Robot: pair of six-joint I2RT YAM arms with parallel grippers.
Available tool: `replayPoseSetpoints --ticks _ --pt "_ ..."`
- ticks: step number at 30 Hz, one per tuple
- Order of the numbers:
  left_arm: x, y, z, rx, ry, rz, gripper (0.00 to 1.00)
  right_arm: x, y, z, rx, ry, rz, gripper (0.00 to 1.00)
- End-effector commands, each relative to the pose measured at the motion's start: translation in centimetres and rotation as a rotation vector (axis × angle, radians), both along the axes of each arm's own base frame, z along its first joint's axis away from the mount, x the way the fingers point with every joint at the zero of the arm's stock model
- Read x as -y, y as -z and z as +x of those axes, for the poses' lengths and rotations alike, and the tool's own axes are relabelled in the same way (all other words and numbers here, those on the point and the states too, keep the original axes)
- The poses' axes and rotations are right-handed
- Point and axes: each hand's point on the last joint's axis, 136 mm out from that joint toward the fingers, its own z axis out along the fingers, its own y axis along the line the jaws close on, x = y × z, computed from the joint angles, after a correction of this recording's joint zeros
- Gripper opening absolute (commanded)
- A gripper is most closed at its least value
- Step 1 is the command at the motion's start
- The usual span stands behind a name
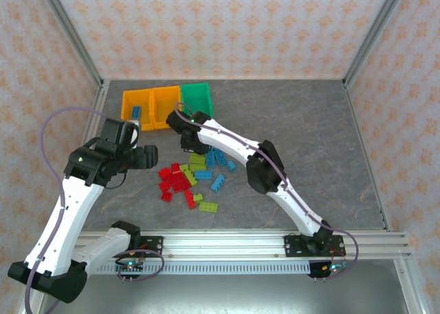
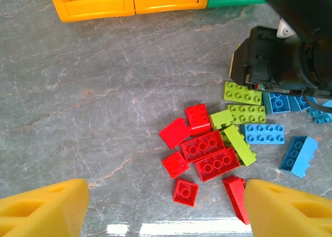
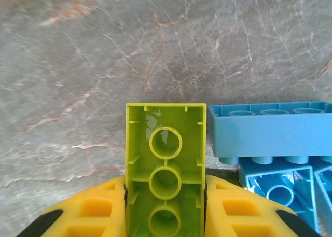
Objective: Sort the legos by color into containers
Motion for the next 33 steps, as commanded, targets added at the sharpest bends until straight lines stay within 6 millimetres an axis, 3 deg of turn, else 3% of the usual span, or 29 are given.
replayPoseSetpoints --ticks 1,3,5,15,19,21,23,27,30,33 --pt "-0.4 -0.8 -0.5 0.013 -0.043 -0.006 0.79 -2.8 -10.8 2.0 0.246 -0.112 0.219 0.28" --pt "-0.5 -1.3 -0.5 0.023 -0.074 -0.025 0.79 -4.7 -13.0 2.7 0.326 -0.179 0.307 0.28" --pt "-0.5 -1.8 -0.3 0.037 -0.094 -0.043 0.79 -5.9 -13.9 3.9 0.393 -0.198 0.339 0.27" --pt "-0.3 -2.5 0.3 0.065 -0.105 -0.063 0.81 -10.0 -13.5 11.0 0.636 -0.164 0.403 0.26" --pt "-0.2 -2.1 0.5 0.053 -0.103 -0.061 0.81 -10.8 -14.8 14.0 0.807 -0.167 0.437 0.20" --pt "-0.2 -1.6 0.5 0.043 -0.105 -0.059 0.82 -11.4 -15.1 14.7 0.873 -0.193 0.438 0.14" --pt "-0.2 -1.2 0.4 0.032 -0.106 -0.056 0.82 -11.9 -15.2 15.3 0.905 -0.208 0.456 0.15" --pt "-0.4 -0.7 0.4 0.019 -0.110 -0.038 0.82 -10.6 -14.9 17.3 0.896 -0.093 0.525 0.27" --pt "-0.6 -0.5 0.6 0.012 -0.110 -0.016 0.83 -10.1 -15.1 18.0 0.883 -0.075 0.574 0.58" --pt "-0.7 -0.1 0.9 0.001 -0.114 -0.006 0.84 -10.3 -16.8 17.5 0.872 -0.130 0.602 0.70"
